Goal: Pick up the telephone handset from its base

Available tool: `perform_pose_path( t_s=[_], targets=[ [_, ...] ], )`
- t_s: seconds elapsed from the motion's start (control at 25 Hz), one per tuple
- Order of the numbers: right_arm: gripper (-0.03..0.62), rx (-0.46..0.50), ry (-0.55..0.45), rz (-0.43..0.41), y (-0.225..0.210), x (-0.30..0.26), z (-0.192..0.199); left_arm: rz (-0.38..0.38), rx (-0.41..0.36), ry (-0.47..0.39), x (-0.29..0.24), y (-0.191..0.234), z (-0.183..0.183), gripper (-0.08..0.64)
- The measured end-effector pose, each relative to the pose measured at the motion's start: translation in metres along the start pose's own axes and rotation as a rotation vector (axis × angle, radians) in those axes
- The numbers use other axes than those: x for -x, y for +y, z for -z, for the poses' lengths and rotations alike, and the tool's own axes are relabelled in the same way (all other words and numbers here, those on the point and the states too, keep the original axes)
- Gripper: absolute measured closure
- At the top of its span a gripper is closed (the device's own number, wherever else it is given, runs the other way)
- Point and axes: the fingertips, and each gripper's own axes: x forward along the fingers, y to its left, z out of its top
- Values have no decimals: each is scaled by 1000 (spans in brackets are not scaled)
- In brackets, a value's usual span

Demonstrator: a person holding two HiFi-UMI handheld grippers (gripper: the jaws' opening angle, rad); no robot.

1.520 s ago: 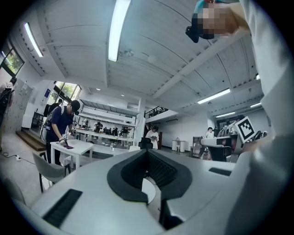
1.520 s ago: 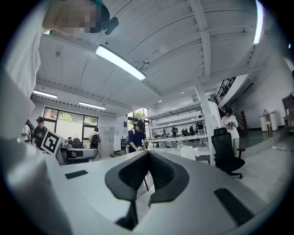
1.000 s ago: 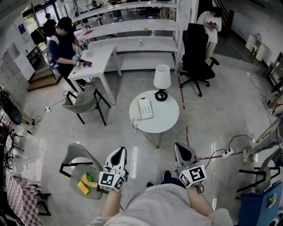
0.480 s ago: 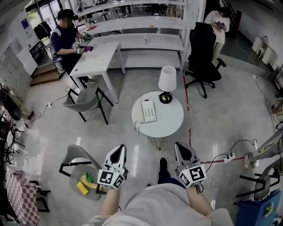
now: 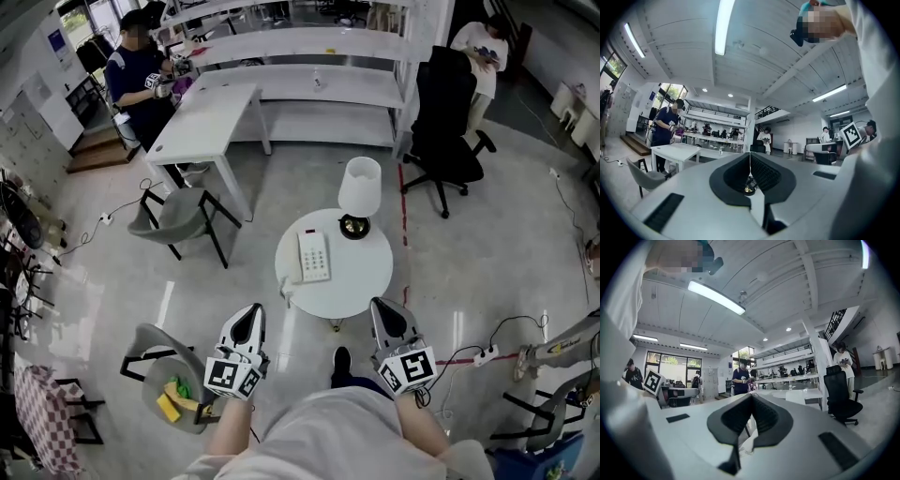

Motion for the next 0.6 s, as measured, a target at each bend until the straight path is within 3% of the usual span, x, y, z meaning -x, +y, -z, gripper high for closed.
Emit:
perform_pose_path(
  t_s=[0.36, 0.6],
  targets=[
    [584, -4, 7, -70, -62, -62, -14, -66, 4, 3, -85, 9, -8, 538],
    [584, -33, 21, -94, -83, -82, -6, -61, 4, -1, -125, 6, -6, 538]
  ],
)
